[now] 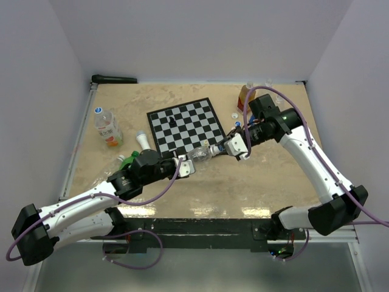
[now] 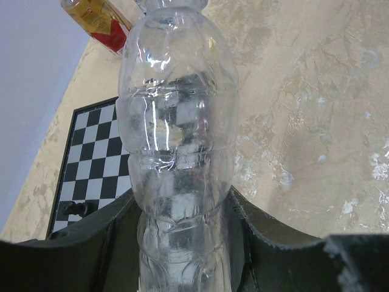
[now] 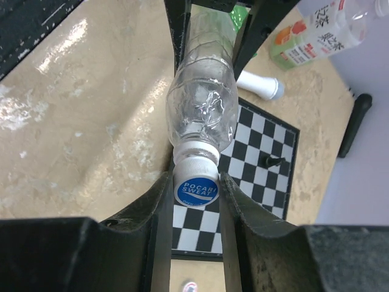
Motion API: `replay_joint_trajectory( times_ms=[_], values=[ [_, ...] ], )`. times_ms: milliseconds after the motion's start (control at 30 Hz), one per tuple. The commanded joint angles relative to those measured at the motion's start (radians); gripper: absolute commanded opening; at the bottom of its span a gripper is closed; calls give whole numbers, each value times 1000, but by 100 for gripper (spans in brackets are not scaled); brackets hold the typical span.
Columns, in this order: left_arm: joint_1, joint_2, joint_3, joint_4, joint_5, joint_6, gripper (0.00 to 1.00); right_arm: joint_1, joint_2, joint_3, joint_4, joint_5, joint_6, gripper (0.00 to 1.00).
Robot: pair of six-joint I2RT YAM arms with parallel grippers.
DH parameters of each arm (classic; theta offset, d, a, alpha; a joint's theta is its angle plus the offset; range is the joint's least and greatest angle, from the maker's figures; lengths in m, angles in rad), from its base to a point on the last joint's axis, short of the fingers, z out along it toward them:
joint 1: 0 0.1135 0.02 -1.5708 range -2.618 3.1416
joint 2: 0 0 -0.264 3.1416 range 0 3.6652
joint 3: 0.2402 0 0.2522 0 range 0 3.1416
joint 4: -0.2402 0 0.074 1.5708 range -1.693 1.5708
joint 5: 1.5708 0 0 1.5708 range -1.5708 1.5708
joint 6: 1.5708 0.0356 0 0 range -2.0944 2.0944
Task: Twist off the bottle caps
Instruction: Unscrew the bottle cap from the plastic bottle, then place the bottle cap at the center of the board.
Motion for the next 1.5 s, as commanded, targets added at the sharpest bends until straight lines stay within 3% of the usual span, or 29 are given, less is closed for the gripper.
replay_joint_trajectory(
  times_ms=[0, 433, 533, 667, 867, 1233, 1467],
  values=[
    [7, -23, 14, 60, -28, -2, 1, 2, -12, 41, -74, -41, -213, 0],
    [7, -27, 12, 60, -28, -2, 2, -170, -136, -3, -59, -121, -29, 0],
    [7, -31, 12, 62, -30, -2, 1, -206, -190, -58, 65, -57, 228, 0],
    [7, -35, 14, 60, -30, -3, 2, -216, -279, -186, 295, 171, 682, 0],
    [7, -47, 13, 59, -42, 0, 2, -220, -293, -305, 389, 397, 914, 0],
    [11, -75, 20, 83, -172, -49, 1, -220, -250, -474, 493, 377, 893, 2],
    [27, -86, 31, 102, -291, -91, 1, -216, -188, -494, 527, 351, 919, 3]
  ],
)
